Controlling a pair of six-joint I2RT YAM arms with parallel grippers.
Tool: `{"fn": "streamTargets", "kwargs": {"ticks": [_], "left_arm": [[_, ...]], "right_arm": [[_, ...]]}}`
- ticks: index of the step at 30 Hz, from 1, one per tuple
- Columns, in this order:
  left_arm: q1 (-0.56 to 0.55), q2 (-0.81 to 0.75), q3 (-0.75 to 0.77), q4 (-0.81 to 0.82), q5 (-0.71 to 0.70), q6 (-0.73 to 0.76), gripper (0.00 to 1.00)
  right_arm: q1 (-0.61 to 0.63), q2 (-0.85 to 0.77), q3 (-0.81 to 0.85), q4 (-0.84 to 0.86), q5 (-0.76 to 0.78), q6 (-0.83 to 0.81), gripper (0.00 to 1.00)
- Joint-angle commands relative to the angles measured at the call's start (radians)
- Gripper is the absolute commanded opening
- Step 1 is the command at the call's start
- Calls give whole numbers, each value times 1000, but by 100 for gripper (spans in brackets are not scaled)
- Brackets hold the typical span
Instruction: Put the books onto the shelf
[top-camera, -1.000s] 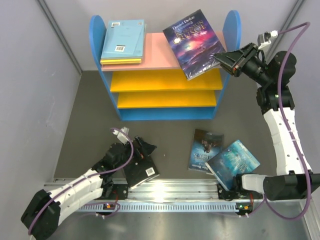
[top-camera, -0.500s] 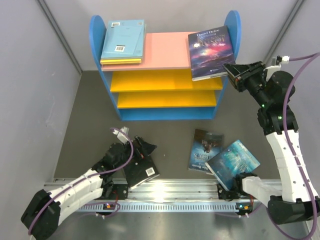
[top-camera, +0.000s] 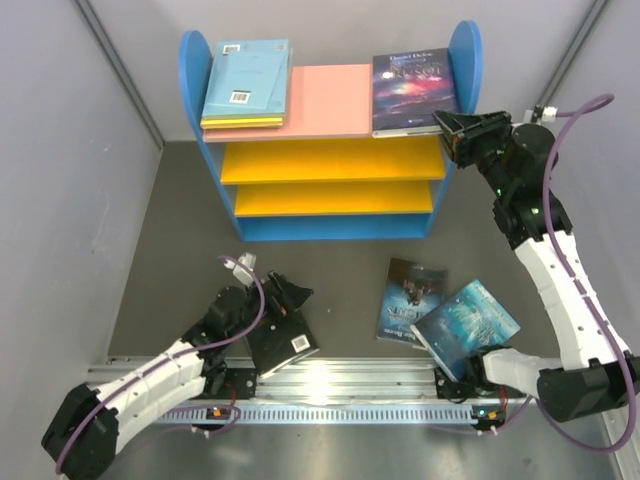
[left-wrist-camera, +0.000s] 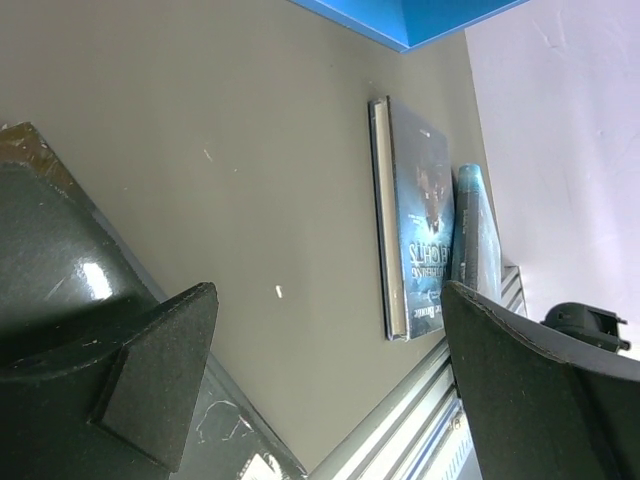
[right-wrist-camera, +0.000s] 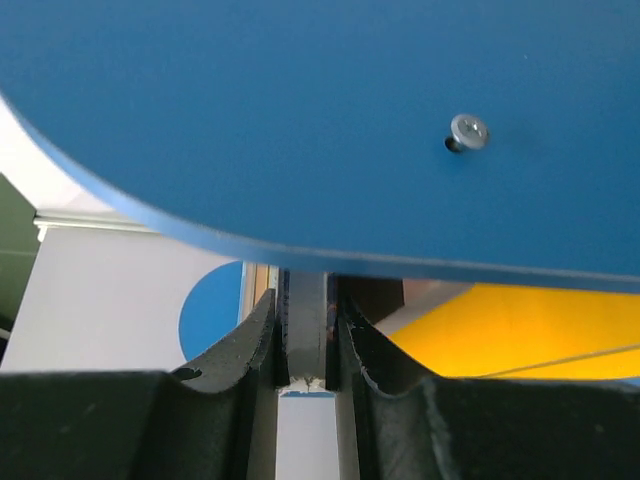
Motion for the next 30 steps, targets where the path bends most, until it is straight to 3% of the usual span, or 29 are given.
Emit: {"fn": "streamTargets", "kwargs": {"ticks": [1, 3, 4, 6, 12, 18, 26, 30], "left_arm": [[3, -25, -28, 38, 10, 22, 98], [4, -30, -28, 32, 7, 22, 98], [3, -34, -29, 29, 6, 22, 98], [3, -39, -29, 23, 4, 23, 98], [3, -53, -28, 4, -2, 23, 98], [3, -45, -24, 3, -5, 23, 98], [3, -39, -23, 1, -8, 22, 98], [4, -34, -23, 3, -10, 20, 98]], "right_arm": [[-1, 35, 88, 86, 80, -10, 9], [-1, 44, 88, 86, 74, -8, 33], [-1, 41, 84, 85, 75, -8, 54], [-1, 29, 58, 85, 72, -2, 71], [-10, -72, -49, 85, 68, -3, 86], [-18, -160, -135, 50, 23, -29, 94], [-27, -210, -231, 60, -32, -31, 94], [-27, -238, -267, 94, -49, -32, 83]]}}
